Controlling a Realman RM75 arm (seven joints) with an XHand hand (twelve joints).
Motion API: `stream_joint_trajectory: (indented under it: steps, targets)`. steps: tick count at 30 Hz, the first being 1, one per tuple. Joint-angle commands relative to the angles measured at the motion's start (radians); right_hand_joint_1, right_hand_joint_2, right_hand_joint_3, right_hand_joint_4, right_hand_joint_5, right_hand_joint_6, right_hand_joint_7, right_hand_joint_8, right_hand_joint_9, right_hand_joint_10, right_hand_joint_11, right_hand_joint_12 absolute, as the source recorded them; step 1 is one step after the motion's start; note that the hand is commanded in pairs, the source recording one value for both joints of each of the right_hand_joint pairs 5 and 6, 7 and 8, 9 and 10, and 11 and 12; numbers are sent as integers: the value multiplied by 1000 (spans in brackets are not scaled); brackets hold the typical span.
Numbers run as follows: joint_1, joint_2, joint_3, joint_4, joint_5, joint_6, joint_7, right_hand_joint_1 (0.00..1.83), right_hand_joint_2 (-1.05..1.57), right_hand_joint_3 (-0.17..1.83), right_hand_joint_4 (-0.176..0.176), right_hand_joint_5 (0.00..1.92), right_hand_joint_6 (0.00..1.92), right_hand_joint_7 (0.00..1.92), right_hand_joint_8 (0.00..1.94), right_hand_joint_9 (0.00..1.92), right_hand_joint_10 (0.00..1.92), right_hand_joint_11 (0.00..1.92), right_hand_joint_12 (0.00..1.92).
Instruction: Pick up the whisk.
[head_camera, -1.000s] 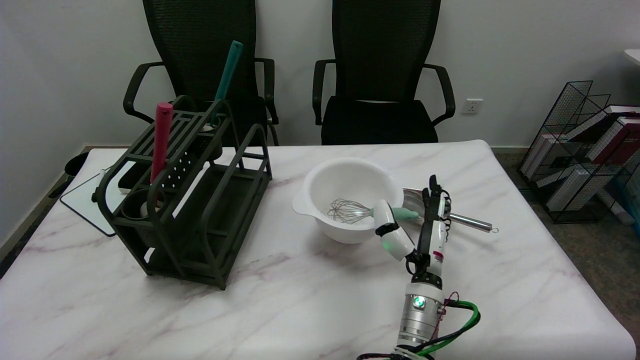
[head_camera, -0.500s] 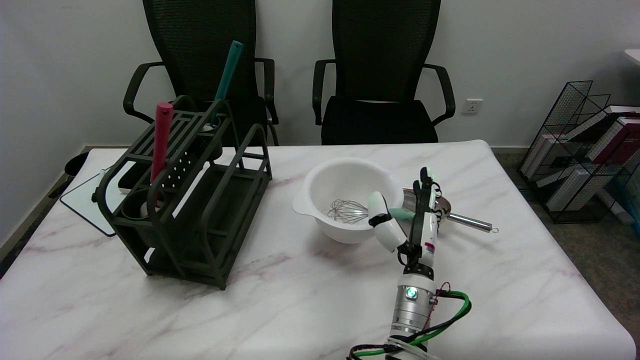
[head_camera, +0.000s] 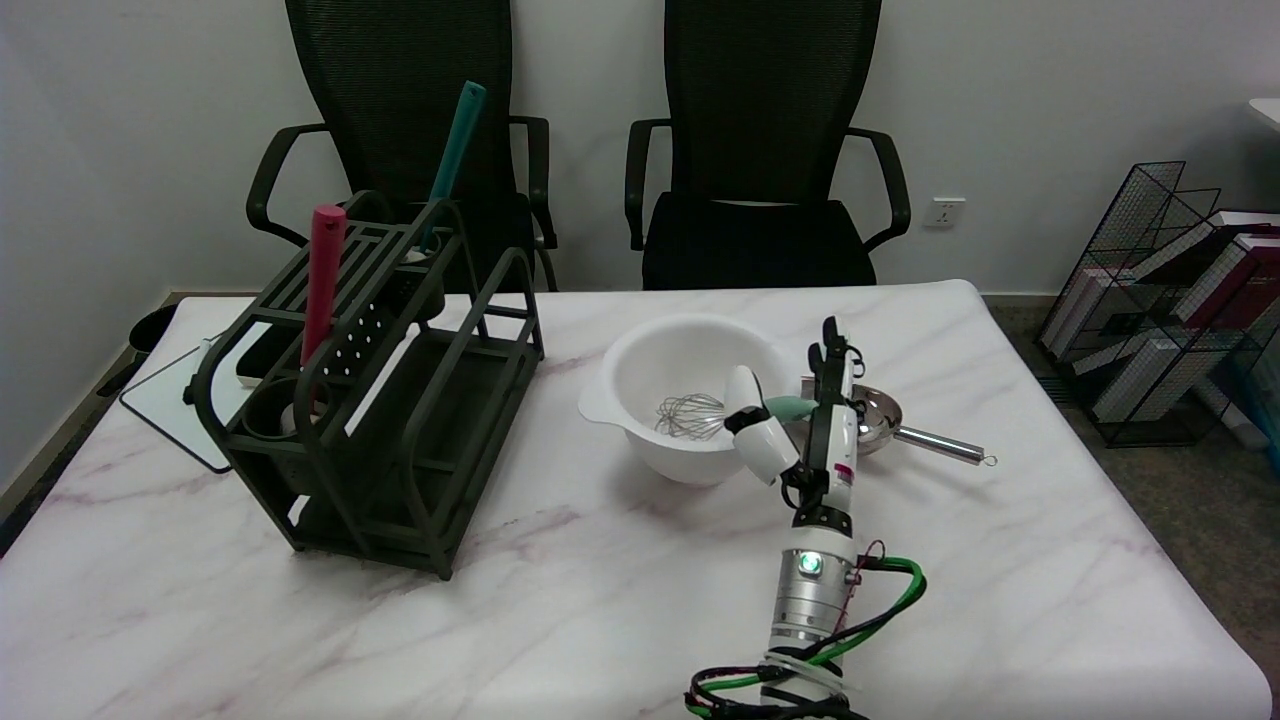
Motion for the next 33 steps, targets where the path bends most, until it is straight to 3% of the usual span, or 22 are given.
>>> stream_joint_trajectory:
  steps: [1, 24, 33]
  targets:
    - [51, 17, 0, 6, -3, -36, 19, 665, 774, 723, 0, 0, 0, 0, 0, 160, 160, 72, 72]
    - [70, 62, 4, -47, -6, -15, 20, 663, 808, 743, 0, 0, 0, 0, 0, 163, 163, 66, 66]
    - [76, 69, 4, -56, 2, -30, 89, 668, 843, 739, 0, 0, 0, 0, 0, 200, 200, 279, 279]
